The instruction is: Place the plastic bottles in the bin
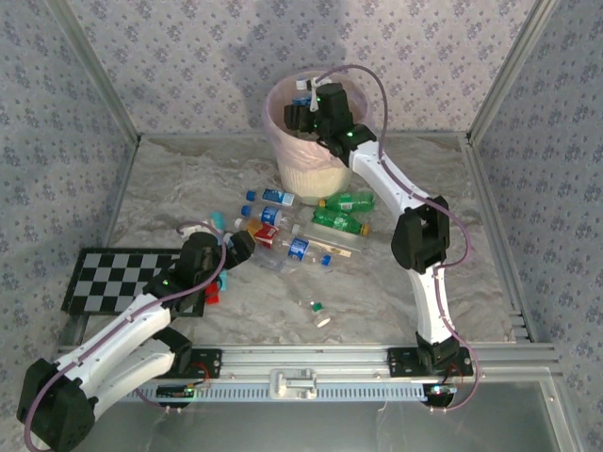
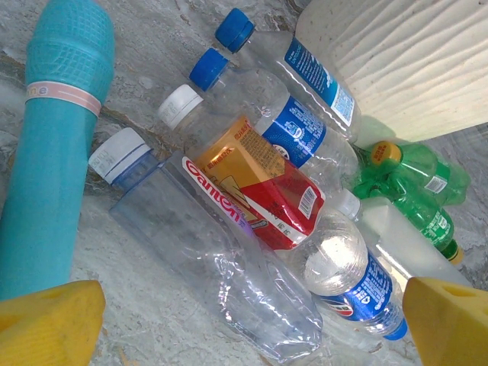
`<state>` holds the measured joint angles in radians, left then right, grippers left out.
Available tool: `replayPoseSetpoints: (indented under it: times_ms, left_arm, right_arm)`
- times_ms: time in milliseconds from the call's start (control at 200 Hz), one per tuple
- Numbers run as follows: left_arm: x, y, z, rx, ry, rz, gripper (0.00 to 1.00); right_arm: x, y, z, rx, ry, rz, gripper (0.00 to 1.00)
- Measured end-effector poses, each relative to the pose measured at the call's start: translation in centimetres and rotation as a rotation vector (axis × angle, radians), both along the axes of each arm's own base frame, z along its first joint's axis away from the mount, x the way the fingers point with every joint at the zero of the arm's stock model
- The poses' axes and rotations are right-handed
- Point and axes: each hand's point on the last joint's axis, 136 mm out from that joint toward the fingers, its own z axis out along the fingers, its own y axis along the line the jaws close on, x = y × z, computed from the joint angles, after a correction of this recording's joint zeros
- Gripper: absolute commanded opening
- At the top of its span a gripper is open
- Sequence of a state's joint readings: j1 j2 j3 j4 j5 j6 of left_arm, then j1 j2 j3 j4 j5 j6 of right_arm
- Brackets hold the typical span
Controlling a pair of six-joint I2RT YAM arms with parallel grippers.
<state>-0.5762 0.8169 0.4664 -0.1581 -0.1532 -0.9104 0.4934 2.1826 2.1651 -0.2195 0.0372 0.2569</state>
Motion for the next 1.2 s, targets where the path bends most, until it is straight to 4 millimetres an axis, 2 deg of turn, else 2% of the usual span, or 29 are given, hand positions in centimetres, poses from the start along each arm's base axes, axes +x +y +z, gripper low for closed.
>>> replayPoseSetpoints:
  times_ms: [145,270,400,535,695,840,940,1059,1199]
  left_arm:
    - [0.0,0.0,0.0,0.0,0.001,0.0,1.0]
    - [-0.1,-0.1,-0.1,0.002,0.003,-0.004,1.0]
    - [-0.3,-0.3,-0.1,0.004,0.006,-0.013,1.0]
    - [-0.4,-0.5,-0.2,0.006,0.008,-0.023,1.0]
    - [-0.8,-1.4,-0.6,0.018,0.02,-0.058,1.0]
    - [-1.4,-2.4,-1.1,0.043,0.041,-0.099,1.0]
    - [-1.9,-3.4,-1.2,0.059,0.049,-0.132,1.0]
    - [-2.5,-4.4,-1.7,0.087,0.07,-0.162,1.0]
    - [-2.9,-4.8,-3.3,0.117,0.12,-0.158,1.0]
  right_arm:
    - [0.0,0.0,1.7,0.02,-0.027,-0.001,1.0]
    - [0.0,0.1,2.6,0.032,-0.042,0.005,1.0]
    - [-0.2,0.3,2.6,0.032,-0.04,0.013,1.0]
    - [-1.1,0.2,3.2,0.028,-0.031,0.021,1.0]
    - [-4.6,-0.9,6.2,0.039,-0.048,0.035,1.0]
    - [-9.1,-2.7,9.8,0.066,-0.098,0.043,1.0]
    - [-12.0,-4.2,10.8,0.078,-0.121,0.045,1.0]
    - [-15.0,-5.8,9.7,0.079,-0.115,0.044,1.0]
    - [-18.1,-6.9,5.5,0.063,-0.05,0.048,1.0]
